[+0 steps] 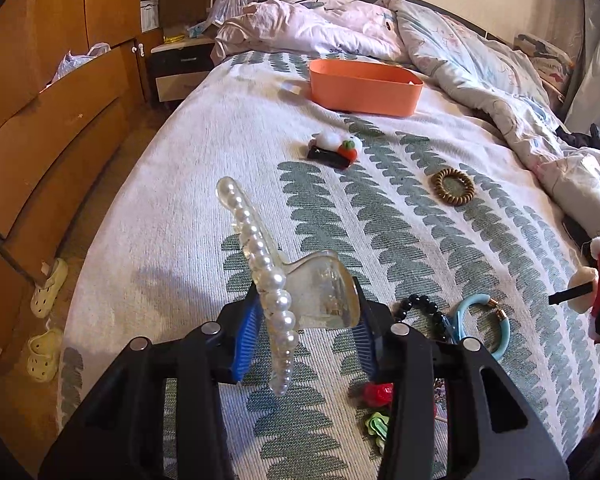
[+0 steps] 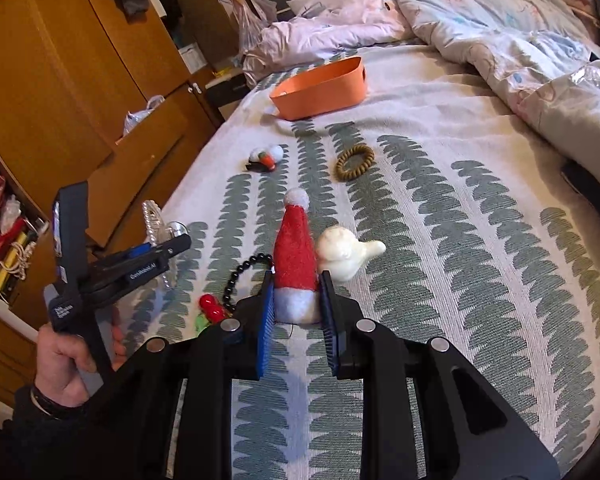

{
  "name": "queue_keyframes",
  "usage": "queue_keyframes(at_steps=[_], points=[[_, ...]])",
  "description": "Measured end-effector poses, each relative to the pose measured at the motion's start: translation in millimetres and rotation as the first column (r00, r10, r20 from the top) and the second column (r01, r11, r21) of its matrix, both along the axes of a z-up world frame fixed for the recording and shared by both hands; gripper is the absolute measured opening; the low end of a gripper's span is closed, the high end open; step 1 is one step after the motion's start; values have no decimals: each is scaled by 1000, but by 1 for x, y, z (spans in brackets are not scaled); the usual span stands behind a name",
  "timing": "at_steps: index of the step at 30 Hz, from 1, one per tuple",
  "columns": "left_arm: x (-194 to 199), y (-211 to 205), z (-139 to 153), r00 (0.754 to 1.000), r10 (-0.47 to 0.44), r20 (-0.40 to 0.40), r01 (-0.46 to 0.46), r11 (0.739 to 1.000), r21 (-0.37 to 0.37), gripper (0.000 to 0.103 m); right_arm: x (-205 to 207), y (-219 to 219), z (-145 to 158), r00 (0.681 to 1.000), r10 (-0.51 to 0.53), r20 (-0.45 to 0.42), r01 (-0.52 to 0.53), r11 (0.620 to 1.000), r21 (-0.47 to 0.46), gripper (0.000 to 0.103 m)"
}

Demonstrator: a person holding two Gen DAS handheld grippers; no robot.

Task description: Organize jewelry

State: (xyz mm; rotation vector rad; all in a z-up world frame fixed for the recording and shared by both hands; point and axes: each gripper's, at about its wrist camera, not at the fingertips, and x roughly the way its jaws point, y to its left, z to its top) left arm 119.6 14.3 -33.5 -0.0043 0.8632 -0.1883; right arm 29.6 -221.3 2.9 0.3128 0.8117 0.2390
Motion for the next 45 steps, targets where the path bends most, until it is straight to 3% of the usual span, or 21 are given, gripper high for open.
queue_keyframes(at_steps=[7,21,28,30,33,36,38,45], points=[[-2,1,3,1000,-1,7,1,1000,-3,42,-2,-8,5,1000,7,0,-7,998,58,22],[-9,5,14,1000,-16,24,17,1000,-26,42,-9,-3,14,1000,17,14,-18,999,35,22],[-12,8,16,1000,-17,21,17,1000,-24,42,-19,-3,18,1000,28,12,-28,997,70,22],[-13,9,18,1000,-15,27,16,1000,-24,42,-22,-1,20,1000,9,15,-10,999,38,22],[-15,11,21,999,-18,33,19,999,-31,42,-23,5,17,998,56,-2,-56,994,97,22],[-17,12,22,999,-18,38,19,999,-30,42,-25,13,19,1000,19,3,-19,1000,16,22],[-17,12,22,999,-17,36,18,999,-33,42,-25,11,18,999,39,-7,-38,997,70,22],[-19,11,26,999,-23,43,25,999,-38,42,-19,13,30,999,27,24,-28,999,42,22]])
